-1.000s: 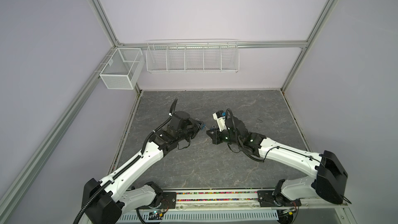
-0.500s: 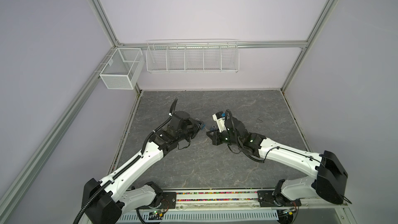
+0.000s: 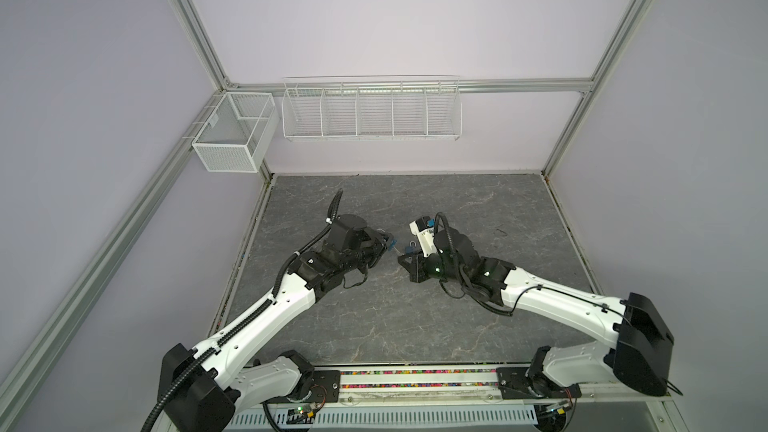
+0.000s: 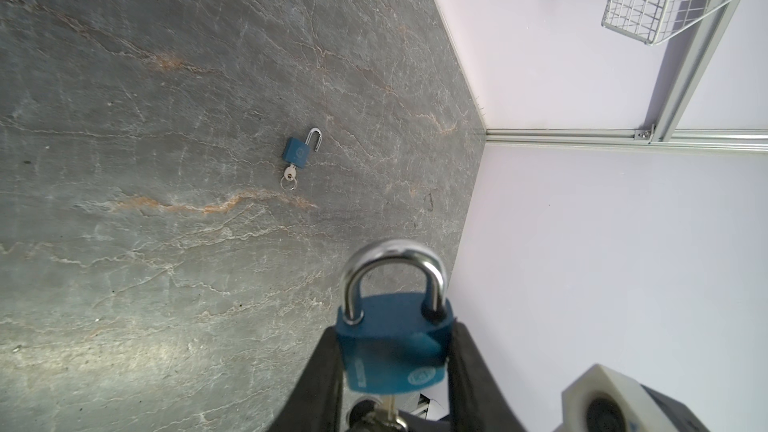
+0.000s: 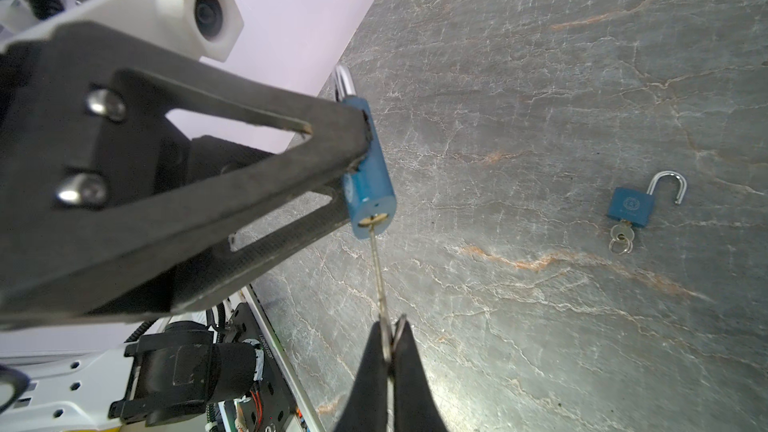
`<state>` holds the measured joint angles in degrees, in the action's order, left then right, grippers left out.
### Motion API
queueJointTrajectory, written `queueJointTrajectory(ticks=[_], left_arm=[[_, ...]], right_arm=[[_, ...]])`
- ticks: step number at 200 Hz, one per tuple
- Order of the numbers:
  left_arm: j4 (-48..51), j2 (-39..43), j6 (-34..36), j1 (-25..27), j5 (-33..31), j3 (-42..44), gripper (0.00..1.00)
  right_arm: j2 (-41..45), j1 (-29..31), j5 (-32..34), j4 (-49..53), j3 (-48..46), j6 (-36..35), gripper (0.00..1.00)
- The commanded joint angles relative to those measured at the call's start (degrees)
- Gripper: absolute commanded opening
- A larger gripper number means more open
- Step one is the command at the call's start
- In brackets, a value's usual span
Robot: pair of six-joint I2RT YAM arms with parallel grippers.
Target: Unlock with the key
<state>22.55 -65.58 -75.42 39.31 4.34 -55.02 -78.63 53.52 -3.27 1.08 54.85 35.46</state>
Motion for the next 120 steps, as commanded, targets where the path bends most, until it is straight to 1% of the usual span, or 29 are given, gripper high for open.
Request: queueJointTrajectory(ticks=[1,42,120], left_arm=[[-1.5,0.4,-0.8,-0.3,-0.7,-0.1,0.0],[-1.1,0.8,-0.9,-0.3,-0.6,0.1,0.0],[-1.5,0.5,-0.8,-0.3,-0.1,0.2,0.0]], right_arm=[[0.5,0.1,0.3,-1.2,0.2,1.4,0.06],[0.4,0.1,2.0,-1.3,1.1,1.3,0.06],[-0.9,-0.1,1.6,-1.5,2.5,1.3,0.06]])
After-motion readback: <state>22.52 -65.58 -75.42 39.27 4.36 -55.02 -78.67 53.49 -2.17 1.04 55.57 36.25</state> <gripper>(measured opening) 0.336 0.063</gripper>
